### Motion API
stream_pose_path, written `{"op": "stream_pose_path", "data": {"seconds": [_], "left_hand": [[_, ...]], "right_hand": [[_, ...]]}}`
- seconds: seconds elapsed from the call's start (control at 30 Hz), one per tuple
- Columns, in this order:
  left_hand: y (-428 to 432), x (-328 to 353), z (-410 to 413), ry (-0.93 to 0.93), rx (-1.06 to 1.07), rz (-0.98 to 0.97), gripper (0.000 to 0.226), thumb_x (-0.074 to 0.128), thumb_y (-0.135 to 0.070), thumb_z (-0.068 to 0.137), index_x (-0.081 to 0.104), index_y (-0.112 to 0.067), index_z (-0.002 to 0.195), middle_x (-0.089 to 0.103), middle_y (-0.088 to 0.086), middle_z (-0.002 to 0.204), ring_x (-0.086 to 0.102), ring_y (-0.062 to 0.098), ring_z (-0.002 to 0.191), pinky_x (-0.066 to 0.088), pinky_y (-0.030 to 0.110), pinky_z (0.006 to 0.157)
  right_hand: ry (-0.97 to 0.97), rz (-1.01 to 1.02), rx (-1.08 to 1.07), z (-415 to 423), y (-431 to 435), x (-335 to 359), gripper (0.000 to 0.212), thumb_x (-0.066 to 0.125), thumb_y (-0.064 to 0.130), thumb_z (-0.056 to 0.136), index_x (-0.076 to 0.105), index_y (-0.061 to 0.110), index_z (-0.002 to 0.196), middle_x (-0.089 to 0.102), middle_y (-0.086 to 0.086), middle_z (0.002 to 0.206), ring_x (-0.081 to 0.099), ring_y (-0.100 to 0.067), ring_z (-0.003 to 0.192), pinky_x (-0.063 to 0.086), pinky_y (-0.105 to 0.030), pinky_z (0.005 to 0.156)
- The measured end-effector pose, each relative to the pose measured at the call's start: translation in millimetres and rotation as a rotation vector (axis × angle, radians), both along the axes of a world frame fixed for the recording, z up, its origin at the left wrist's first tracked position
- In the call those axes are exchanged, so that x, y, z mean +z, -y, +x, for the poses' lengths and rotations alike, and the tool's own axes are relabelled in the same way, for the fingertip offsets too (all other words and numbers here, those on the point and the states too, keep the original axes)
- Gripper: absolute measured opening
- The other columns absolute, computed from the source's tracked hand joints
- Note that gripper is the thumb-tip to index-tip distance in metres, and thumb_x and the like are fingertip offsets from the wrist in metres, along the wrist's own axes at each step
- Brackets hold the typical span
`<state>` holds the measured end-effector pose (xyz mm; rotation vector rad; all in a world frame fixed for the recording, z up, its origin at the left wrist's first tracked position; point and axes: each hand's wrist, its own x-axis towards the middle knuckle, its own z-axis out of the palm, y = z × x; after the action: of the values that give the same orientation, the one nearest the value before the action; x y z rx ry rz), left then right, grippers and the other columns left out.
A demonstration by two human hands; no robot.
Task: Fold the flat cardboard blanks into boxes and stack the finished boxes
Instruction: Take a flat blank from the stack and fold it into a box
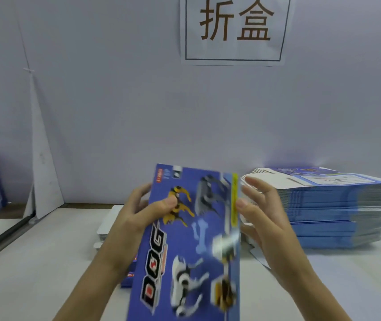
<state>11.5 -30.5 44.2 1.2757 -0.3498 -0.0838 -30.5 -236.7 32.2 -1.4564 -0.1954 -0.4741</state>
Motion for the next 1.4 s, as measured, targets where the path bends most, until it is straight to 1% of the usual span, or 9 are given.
{"op": "stream_pose_path", "data": {"seconds": [0.27,0.4,0.5,0.6,0.7,0.83,1.17,1.3,1.4], "left_hand": [[5,-17,15,-0.168,0.338,-0.261,0.059,0.076,-0.046,0.065,0.039,-0.027,0.107,0.073,0.002,0.076,0.071,0.019,0.063,0.060,0.039,0.059],[19,-12,13,-0.004,0.177,0.003,0.066,0.069,-0.059,0.069,0.048,-0.027,0.123,0.069,0.008,0.109,0.072,0.018,0.084,0.053,0.032,0.051],[19,-13,13,0.122,0.119,0.381,0.127,0.066,-0.084,0.041,0.026,-0.030,0.149,0.045,-0.003,0.145,0.057,0.002,0.115,0.050,0.025,0.075],[12,-18,-1,0.204,0.152,0.574,0.083,0.058,-0.085,0.056,0.039,-0.057,0.132,0.049,-0.034,0.131,0.047,-0.006,0.122,0.042,0.016,0.099],[10,-17,2,0.231,0.347,0.467,0.026,0.071,-0.046,0.081,0.055,-0.045,0.102,0.062,-0.021,0.102,0.058,-0.014,0.086,0.044,0.005,0.049],[11,-17,3,0.318,0.470,0.418,0.023,0.073,-0.031,0.081,0.054,-0.036,0.094,0.063,-0.008,0.091,0.063,0.004,0.071,0.045,0.010,0.044],[5,-14,7,0.339,0.456,0.434,0.017,0.072,-0.033,0.080,0.060,-0.041,0.089,0.068,-0.017,0.090,0.063,-0.006,0.079,0.050,0.013,0.056],[4,-12,7,0.346,0.343,0.270,0.028,0.072,-0.044,0.080,0.062,-0.038,0.106,0.070,-0.016,0.101,0.065,0.003,0.099,0.051,0.024,0.084],[8,-15,6,0.341,0.278,0.183,0.037,0.065,-0.036,0.082,0.055,-0.043,0.117,0.062,-0.022,0.117,0.057,-0.002,0.114,0.050,0.023,0.092]], "right_hand": [[-0.398,-0.486,0.530,-13,31,4,0.080,0.075,0.031,0.074,0.034,0.049,0.140,0.058,0.017,0.137,0.060,-0.010,0.121,0.050,-0.032,0.099],[-0.356,-0.303,0.192,-4,23,2,0.022,0.051,0.016,0.101,0.065,0.025,0.115,0.072,0.007,0.095,0.066,-0.009,0.081,0.054,-0.027,0.075],[-0.309,-0.303,-0.019,4,20,-3,0.020,0.048,0.015,0.101,0.066,0.010,0.104,0.059,-0.004,0.078,0.051,-0.015,0.070,0.043,-0.025,0.065],[-0.228,-0.336,-0.092,6,19,-5,0.012,0.055,0.015,0.097,0.067,0.015,0.100,0.059,0.005,0.060,0.044,-0.012,0.056,0.038,-0.023,0.055],[-0.248,-0.287,-0.066,6,21,-3,0.010,0.067,0.023,0.090,0.067,0.022,0.100,0.074,0.002,0.075,0.057,-0.009,0.058,0.048,-0.021,0.058],[-0.212,-0.261,-0.105,8,22,-7,0.013,0.073,0.026,0.085,0.072,0.017,0.094,0.071,0.009,0.070,0.059,-0.004,0.053,0.049,-0.018,0.054],[-0.250,-0.024,-0.099,12,20,-11,0.044,0.074,0.046,0.063,0.072,0.011,0.090,0.057,0.010,0.059,0.051,-0.004,0.054,0.045,-0.019,0.059],[-0.338,0.015,-0.113,12,22,-8,0.035,0.071,0.015,0.085,0.062,0.018,0.119,0.070,-0.009,0.093,0.066,-0.016,0.066,0.061,-0.043,0.073],[-0.396,0.175,-0.052,9,21,-7,0.046,0.051,-0.008,0.090,0.051,0.023,0.124,0.068,-0.019,0.104,0.072,-0.026,0.063,0.060,-0.035,0.055]]}}
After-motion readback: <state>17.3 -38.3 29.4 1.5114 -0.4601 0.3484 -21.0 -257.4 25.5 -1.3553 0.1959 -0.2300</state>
